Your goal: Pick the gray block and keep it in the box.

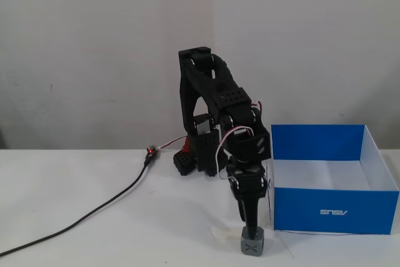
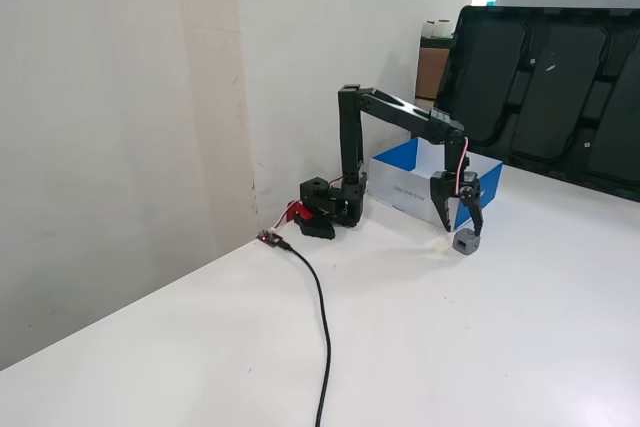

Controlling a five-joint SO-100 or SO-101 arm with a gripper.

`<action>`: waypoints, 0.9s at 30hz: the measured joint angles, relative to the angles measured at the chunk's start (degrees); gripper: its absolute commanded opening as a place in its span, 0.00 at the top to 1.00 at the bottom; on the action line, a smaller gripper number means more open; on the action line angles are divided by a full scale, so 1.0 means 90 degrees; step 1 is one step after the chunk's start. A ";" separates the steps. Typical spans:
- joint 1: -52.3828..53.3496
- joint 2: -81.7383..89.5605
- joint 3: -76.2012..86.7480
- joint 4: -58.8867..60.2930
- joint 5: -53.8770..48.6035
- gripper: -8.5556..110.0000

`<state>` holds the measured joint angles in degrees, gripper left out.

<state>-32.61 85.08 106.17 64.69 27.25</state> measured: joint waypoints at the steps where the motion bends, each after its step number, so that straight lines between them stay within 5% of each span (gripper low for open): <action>1: -0.0020 -0.0107 -0.0049 0.0000 0.0010 0.75; 13: -0.0127 -0.0762 -0.0293 -0.0059 0.0039 0.75; 19: -0.0244 -0.0898 -0.0391 -0.0186 -0.0146 0.88; 27: -0.0293 -0.0967 -0.0469 -0.0234 -0.0254 0.92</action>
<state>-35.24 76.38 101.95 62.58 24.96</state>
